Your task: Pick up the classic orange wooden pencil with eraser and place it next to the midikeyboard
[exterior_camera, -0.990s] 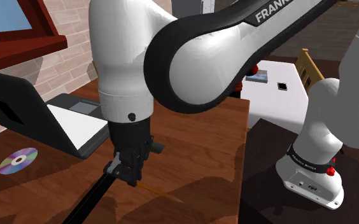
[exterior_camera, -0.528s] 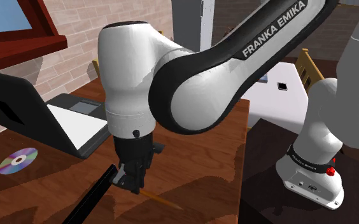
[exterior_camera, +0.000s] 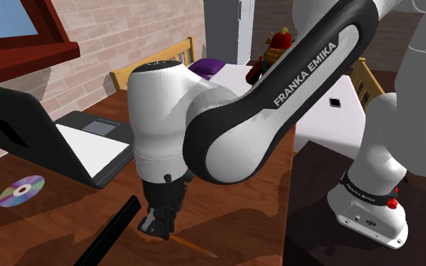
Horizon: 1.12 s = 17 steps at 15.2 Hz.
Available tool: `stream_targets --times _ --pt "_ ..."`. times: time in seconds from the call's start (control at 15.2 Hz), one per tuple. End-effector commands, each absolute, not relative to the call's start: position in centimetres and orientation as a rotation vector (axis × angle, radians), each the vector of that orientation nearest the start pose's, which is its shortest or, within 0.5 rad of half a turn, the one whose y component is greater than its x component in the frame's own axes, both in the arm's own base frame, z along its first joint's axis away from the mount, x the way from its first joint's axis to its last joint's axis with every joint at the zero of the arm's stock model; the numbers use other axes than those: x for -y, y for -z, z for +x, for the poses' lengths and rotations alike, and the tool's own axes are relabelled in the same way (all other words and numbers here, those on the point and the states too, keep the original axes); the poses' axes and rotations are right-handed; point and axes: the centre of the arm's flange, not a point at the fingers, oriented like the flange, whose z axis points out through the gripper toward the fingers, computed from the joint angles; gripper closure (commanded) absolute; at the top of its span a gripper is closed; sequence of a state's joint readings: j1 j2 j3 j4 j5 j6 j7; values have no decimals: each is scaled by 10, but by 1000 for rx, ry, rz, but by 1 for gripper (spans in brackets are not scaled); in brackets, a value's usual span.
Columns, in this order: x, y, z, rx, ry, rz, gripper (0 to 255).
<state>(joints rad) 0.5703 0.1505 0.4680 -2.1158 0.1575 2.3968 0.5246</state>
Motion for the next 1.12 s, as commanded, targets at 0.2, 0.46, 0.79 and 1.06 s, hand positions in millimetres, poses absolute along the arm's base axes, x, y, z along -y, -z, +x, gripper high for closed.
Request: stream_targets --times 0.2,0.46,0.79,1.06 --pt "-495 -352 296 573 -39 -2854 255" --pt "-495 -352 296 573 -39 -2854 255" --pt "-495 -352 296 573 -39 -2854 0" --pt "-490 -378 298 573 -39 -2854 0"
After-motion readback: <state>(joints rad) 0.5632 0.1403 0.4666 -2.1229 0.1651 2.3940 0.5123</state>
